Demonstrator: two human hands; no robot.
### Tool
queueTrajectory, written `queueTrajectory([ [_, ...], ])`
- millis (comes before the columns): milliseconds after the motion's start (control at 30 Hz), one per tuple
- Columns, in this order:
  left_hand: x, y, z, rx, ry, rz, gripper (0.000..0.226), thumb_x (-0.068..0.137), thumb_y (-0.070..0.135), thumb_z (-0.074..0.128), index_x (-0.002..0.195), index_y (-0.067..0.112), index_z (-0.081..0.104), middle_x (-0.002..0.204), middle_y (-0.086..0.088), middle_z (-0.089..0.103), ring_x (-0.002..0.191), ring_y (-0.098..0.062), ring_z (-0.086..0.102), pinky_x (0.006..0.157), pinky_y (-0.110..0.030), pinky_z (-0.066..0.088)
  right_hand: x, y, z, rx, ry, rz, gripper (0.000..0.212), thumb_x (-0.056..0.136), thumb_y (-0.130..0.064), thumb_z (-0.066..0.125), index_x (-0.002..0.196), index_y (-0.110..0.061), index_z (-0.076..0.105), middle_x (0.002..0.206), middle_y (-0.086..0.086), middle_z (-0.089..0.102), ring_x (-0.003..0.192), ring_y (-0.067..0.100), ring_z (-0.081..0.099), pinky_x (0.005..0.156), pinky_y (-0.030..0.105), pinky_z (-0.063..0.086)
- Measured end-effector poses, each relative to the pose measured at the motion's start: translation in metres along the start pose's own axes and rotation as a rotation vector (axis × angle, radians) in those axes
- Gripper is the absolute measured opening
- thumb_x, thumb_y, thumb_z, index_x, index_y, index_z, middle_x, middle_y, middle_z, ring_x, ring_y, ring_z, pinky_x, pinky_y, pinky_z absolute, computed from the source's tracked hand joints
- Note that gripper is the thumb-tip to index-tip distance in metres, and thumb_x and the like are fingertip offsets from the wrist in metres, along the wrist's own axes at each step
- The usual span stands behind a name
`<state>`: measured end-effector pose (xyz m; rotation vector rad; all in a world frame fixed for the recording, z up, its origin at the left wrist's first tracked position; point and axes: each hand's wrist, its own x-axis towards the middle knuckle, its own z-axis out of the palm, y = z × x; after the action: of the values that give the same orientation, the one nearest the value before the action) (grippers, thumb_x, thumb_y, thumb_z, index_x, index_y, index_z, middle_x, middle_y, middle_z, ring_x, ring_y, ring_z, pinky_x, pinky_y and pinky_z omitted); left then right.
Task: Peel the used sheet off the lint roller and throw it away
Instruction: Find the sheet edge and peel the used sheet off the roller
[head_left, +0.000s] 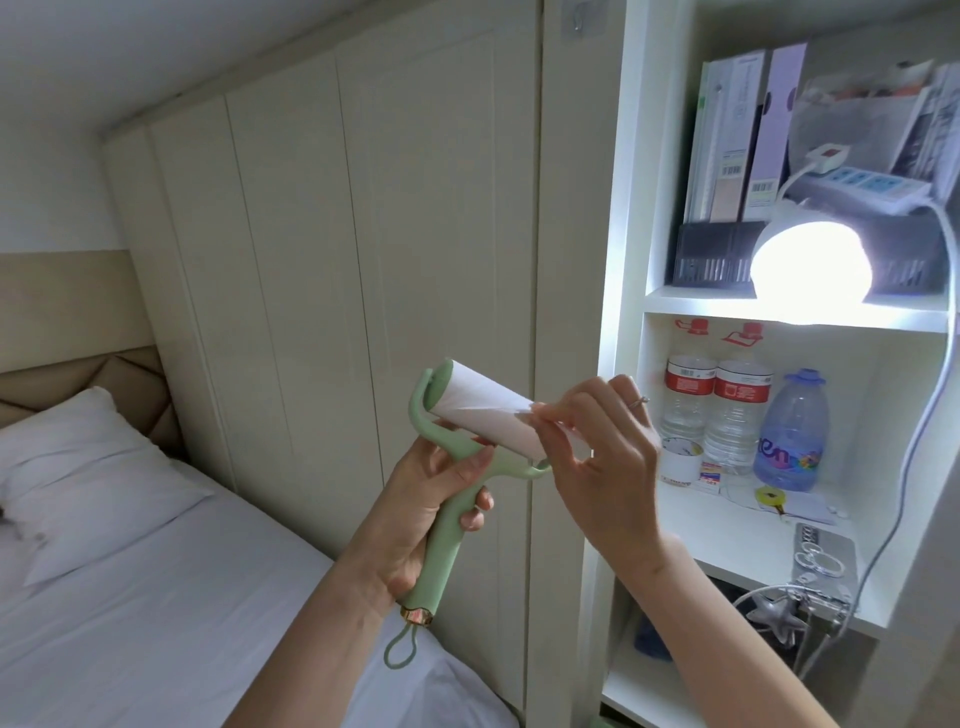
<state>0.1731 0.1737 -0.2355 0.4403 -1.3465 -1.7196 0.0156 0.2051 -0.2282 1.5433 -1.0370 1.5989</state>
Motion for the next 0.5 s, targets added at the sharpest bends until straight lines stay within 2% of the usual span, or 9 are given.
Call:
queueTrajectory([
  [200, -0.001, 0.0009, -0.0029, 0.066, -0.046, 0.019, 0.027, 0.075, 0.009, 0.066, 0.101, 0.015, 0.063, 0.087, -0.002, 0.064, 0.05, -0.014, 0.052, 0.04, -0.02, 0.039, 0.0039, 0.0049, -0.0028, 0.029, 0.044, 0.047, 0.016, 0.07, 0.006, 0.076, 0.059, -0.001, 0.065, 0.057, 0.009, 0.058, 0.062, 0.021, 0.042, 0.065, 0.023, 0.034],
  [267, -0.001, 0.0008, -0.0031, 0.075, -0.061, 0.022, 0.03, 0.076, 0.01, 0.066, 0.106, 0.014, 0.062, 0.093, -0.005, 0.064, 0.05, -0.015, 0.051, 0.04, -0.02, 0.039, 0.0044, 0.0056, -0.0038, 0.003, 0.068, 0.022, 0.017, 0.07, 0.004, 0.075, 0.058, -0.003, 0.065, 0.055, 0.007, 0.059, 0.063, 0.018, 0.04, 0.066, 0.021, 0.032],
  [400, -0.0016, 0.0006, -0.0031, 0.087, -0.085, 0.011, 0.045, 0.079, 0.011, 0.064, 0.123, 0.007, 0.052, 0.105, -0.01, 0.062, 0.049, -0.014, 0.05, 0.039, -0.02, 0.038, 0.0041, 0.0089, -0.0047, -0.06, 0.094, -0.056, 0.018, 0.07, 0.006, 0.072, 0.057, -0.003, 0.065, 0.05, 0.007, 0.057, 0.063, 0.021, 0.039, 0.06, 0.027, 0.033],
  [500, 0.0001, 0.0013, -0.0046, 0.075, -0.08, 0.005, 0.05, 0.08, 0.011, 0.063, 0.127, 0.004, 0.048, 0.108, -0.014, 0.057, 0.05, -0.013, 0.051, 0.039, -0.019, 0.039, 0.0008, 0.0078, -0.0037, -0.063, 0.093, -0.103, 0.018, 0.071, 0.008, 0.068, 0.056, -0.001, 0.064, 0.048, 0.007, 0.055, 0.062, 0.021, 0.039, 0.064, 0.022, 0.031],
])
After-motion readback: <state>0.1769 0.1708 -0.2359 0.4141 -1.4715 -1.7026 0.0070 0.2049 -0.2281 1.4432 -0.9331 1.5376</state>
